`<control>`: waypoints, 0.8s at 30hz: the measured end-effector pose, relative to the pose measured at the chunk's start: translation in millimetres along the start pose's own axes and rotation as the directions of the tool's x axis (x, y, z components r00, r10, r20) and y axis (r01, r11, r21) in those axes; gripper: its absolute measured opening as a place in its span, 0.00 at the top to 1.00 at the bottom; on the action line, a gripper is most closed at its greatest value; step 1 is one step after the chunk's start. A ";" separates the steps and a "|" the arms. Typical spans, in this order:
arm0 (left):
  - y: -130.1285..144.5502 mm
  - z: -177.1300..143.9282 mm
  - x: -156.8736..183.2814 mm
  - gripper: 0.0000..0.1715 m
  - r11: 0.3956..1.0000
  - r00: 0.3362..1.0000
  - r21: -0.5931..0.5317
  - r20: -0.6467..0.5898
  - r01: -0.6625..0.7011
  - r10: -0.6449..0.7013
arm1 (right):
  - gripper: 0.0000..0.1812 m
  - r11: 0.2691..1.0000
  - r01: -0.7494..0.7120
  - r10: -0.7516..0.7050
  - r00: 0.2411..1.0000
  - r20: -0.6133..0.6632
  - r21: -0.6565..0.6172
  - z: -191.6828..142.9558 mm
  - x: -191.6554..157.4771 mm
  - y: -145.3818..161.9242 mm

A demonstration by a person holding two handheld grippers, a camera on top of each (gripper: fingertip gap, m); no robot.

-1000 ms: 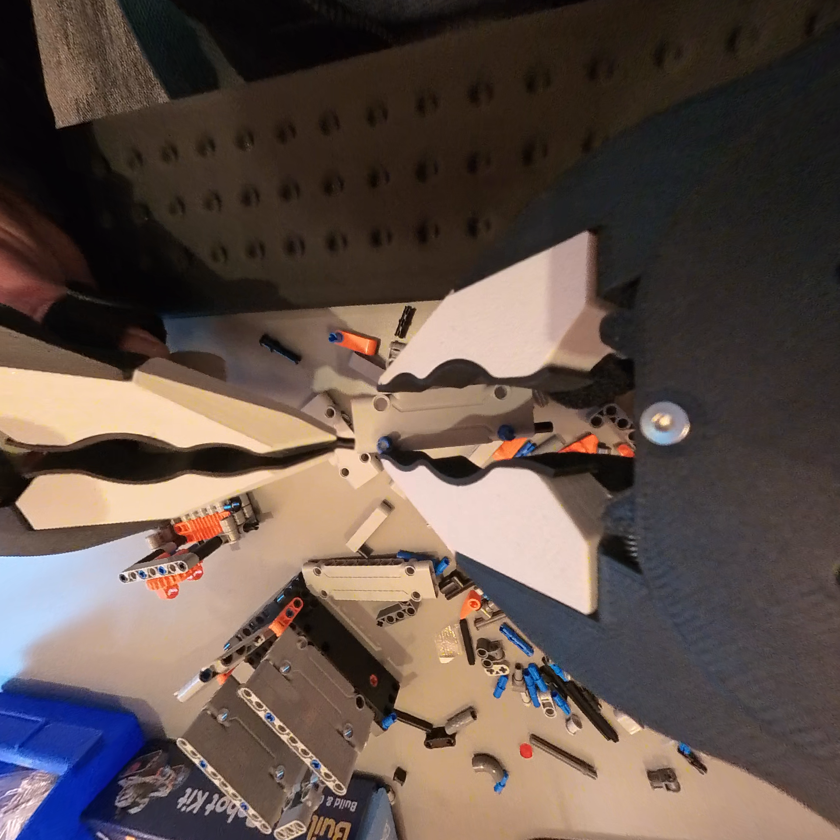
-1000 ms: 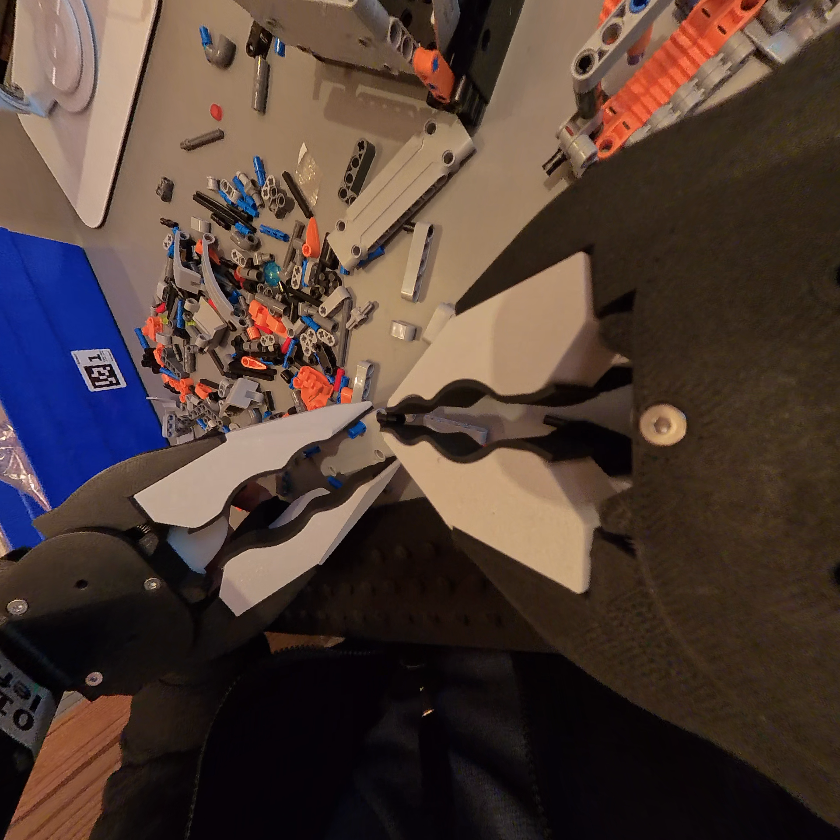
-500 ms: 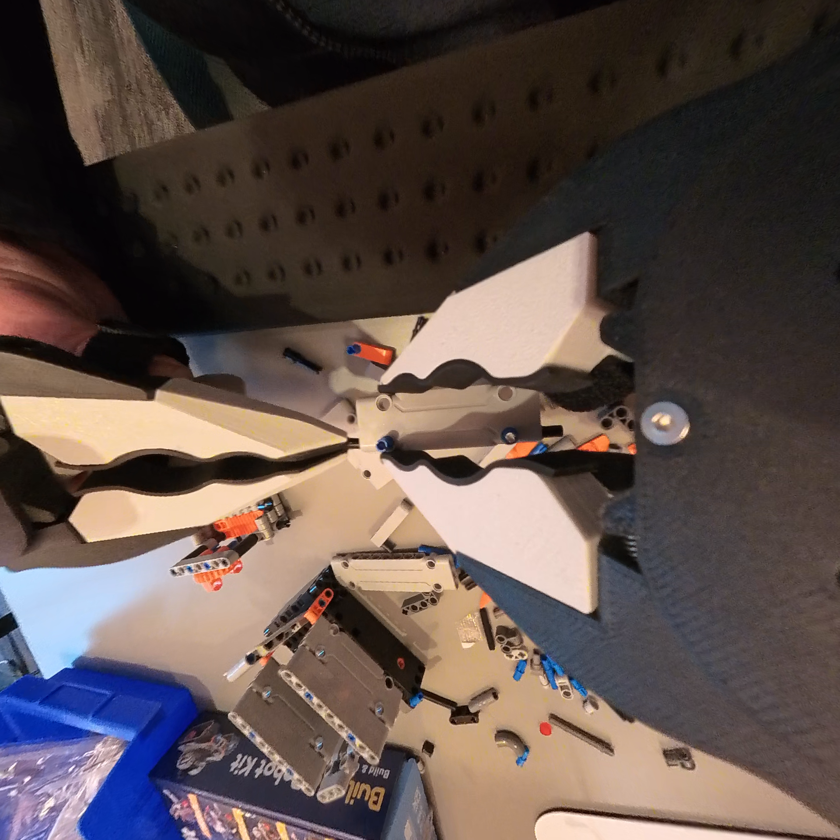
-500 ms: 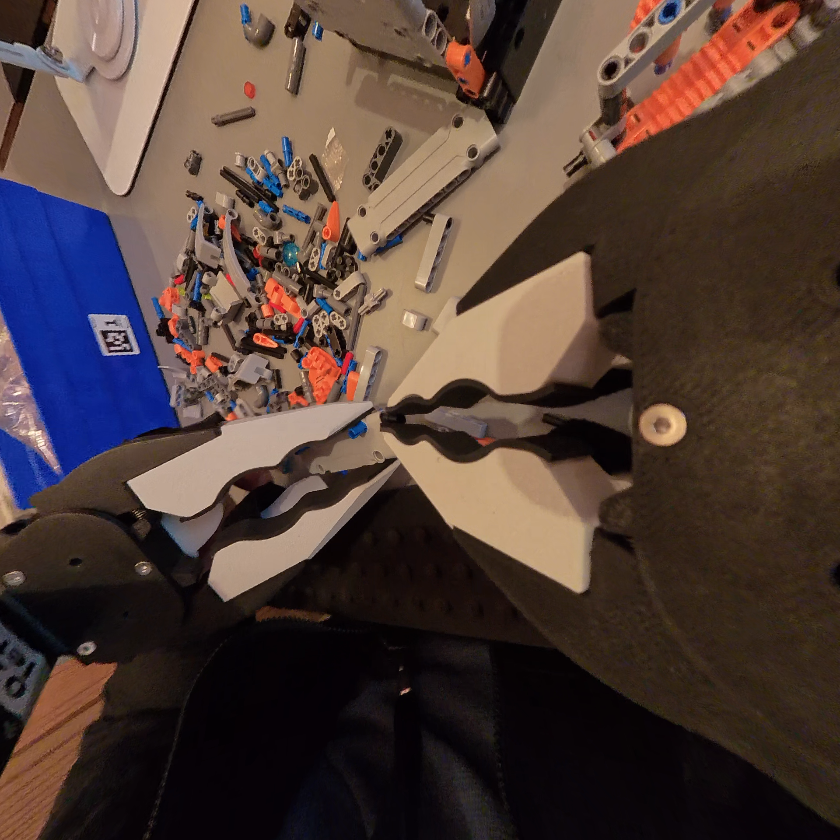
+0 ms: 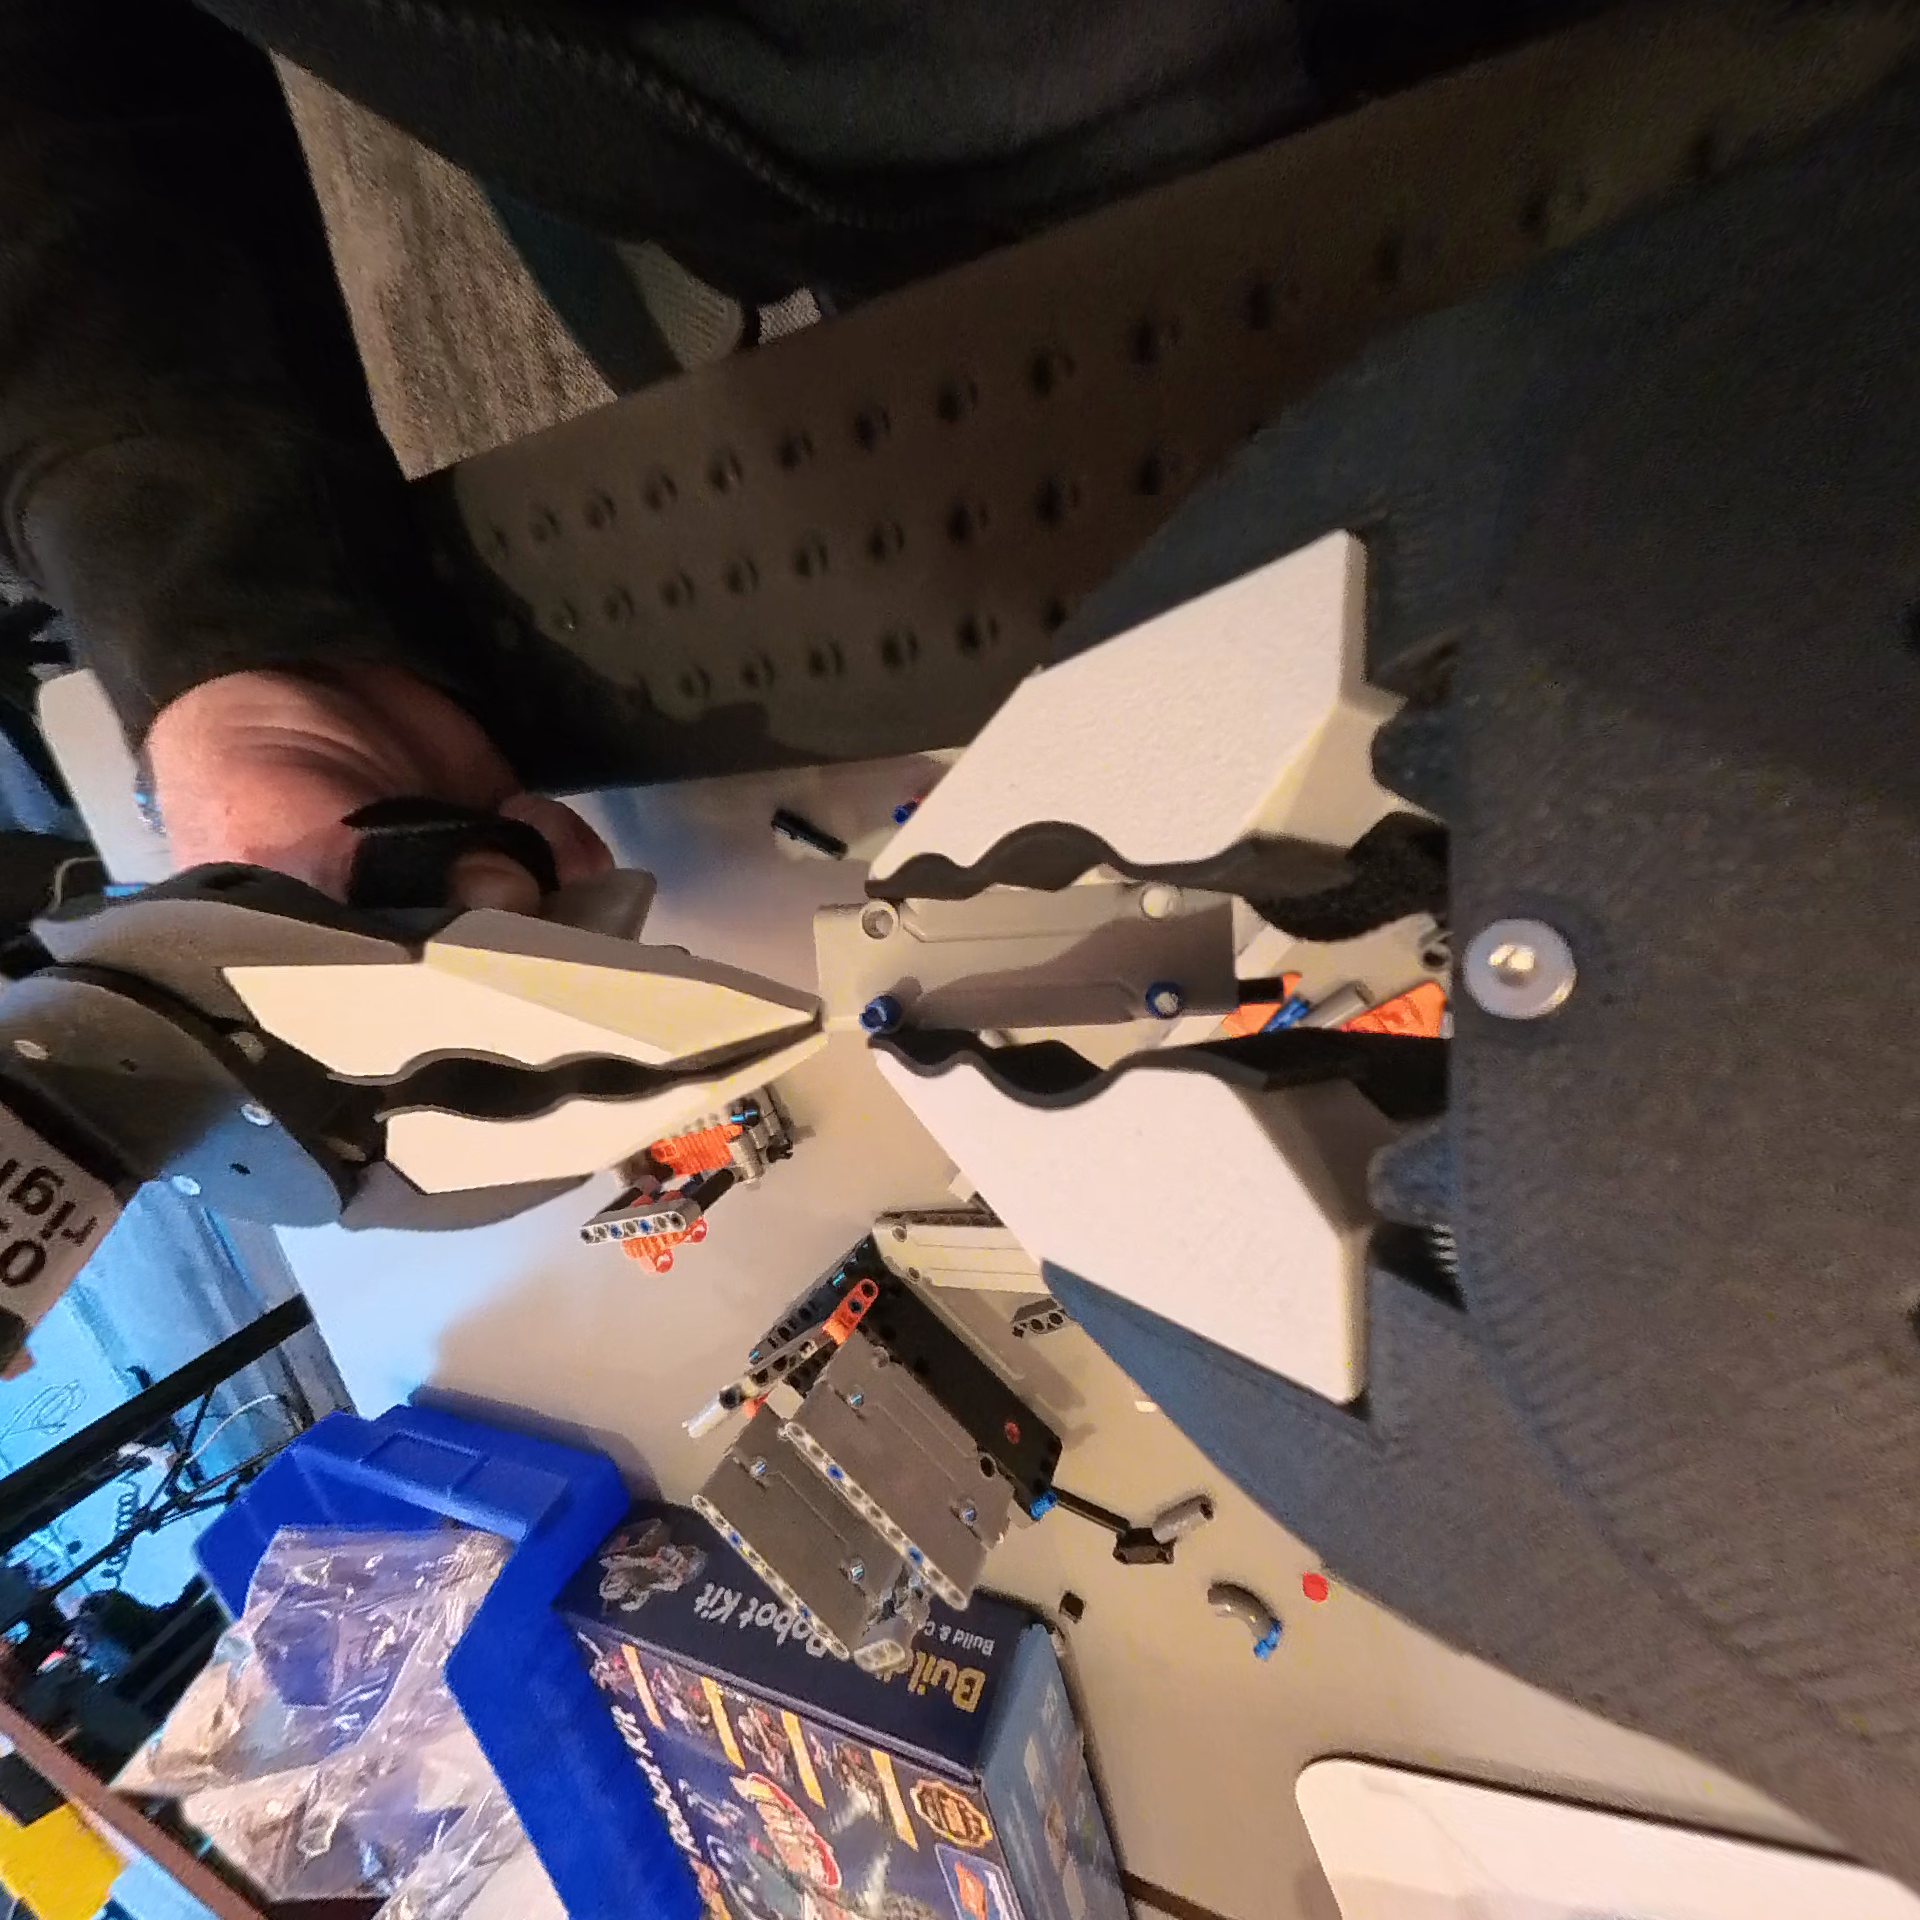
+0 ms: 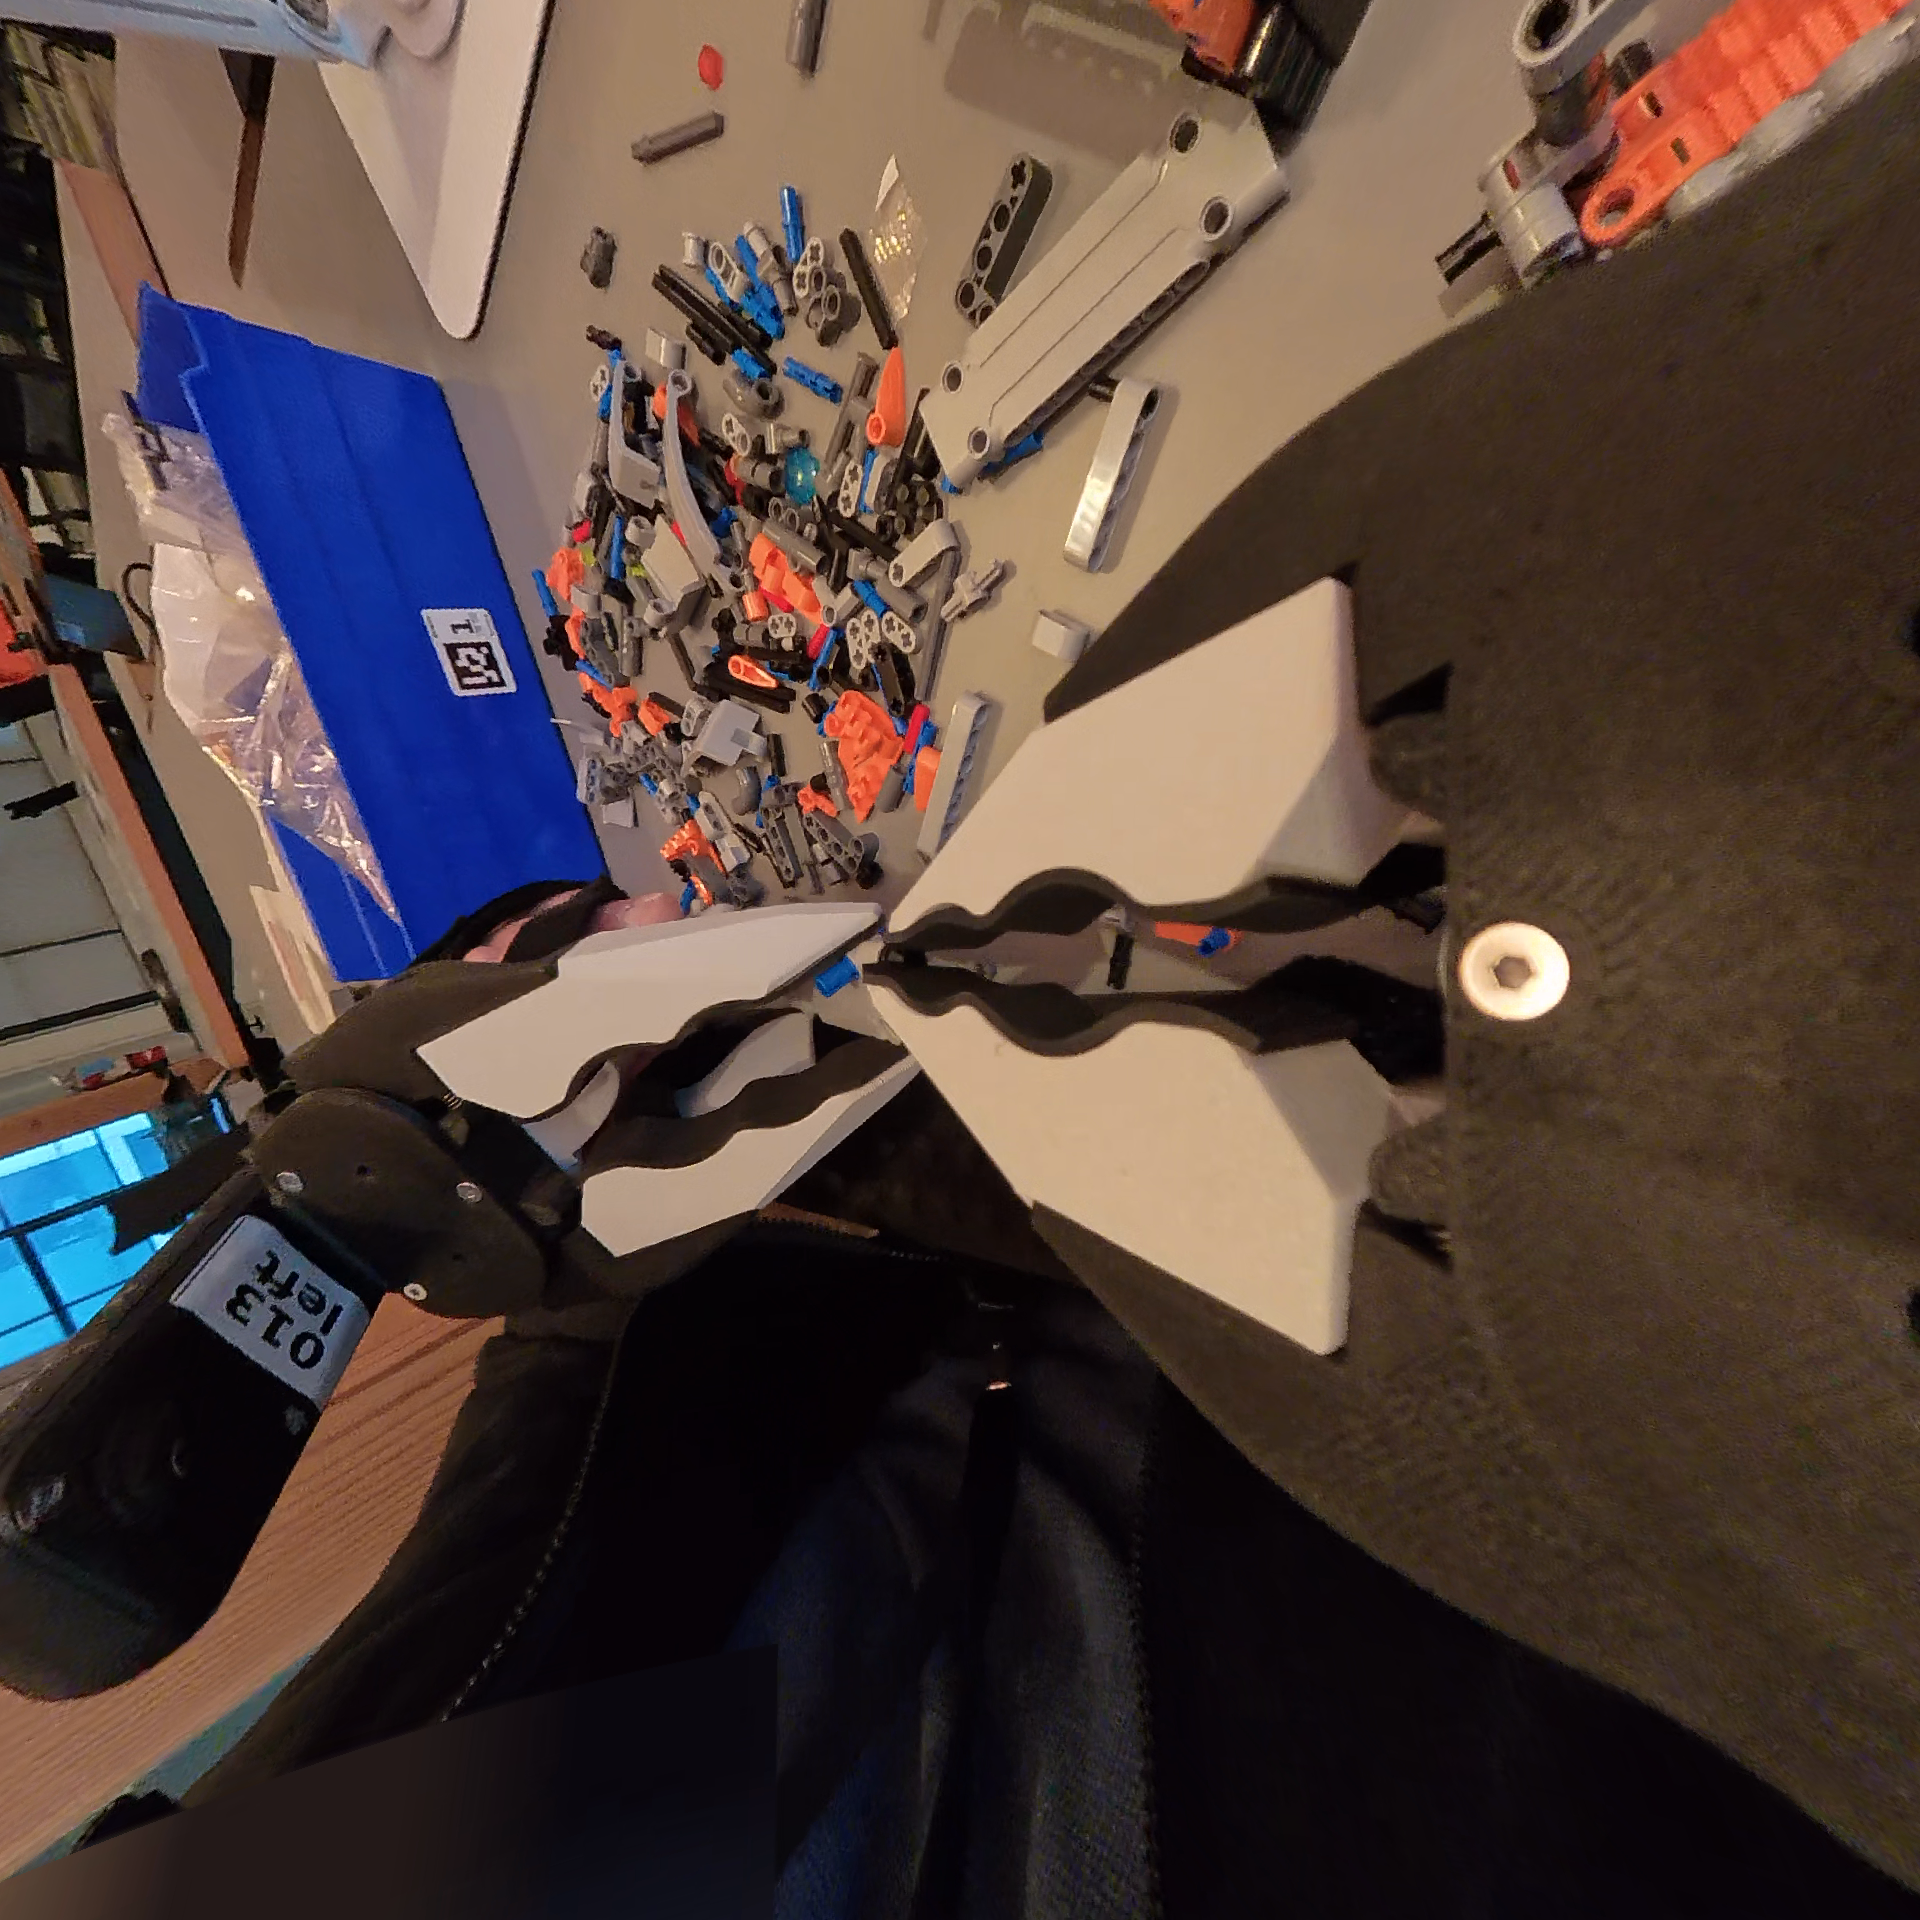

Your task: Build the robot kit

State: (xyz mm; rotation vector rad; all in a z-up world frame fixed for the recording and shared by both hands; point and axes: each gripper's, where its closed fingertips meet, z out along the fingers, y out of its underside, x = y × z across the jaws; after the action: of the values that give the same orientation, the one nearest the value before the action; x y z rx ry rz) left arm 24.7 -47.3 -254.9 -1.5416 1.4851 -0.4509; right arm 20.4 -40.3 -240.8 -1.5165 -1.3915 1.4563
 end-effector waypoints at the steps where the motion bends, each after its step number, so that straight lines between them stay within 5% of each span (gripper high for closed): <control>1: -0.2 -0.3 -1.7 0.87 1.000 1.000 -0.001 0.004 0.004 -0.004 | 1.00 1.000 0.004 -0.003 1.000 -0.011 0.009 -0.1 1.3 -1.5; 24: 3.9 -3.3 -21.9 0.87 0.998 0.991 -0.054 0.130 -0.026 0.033 | 1.00 1.000 0.014 -0.011 0.993 -0.119 0.026 -7.6 13.7 -10.4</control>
State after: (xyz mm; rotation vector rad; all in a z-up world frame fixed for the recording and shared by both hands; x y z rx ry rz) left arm 15.4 -27.7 -249.2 -1.5569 1.4257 -0.2899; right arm 22.7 -23.0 -233.8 -1.5490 -1.3040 1.3494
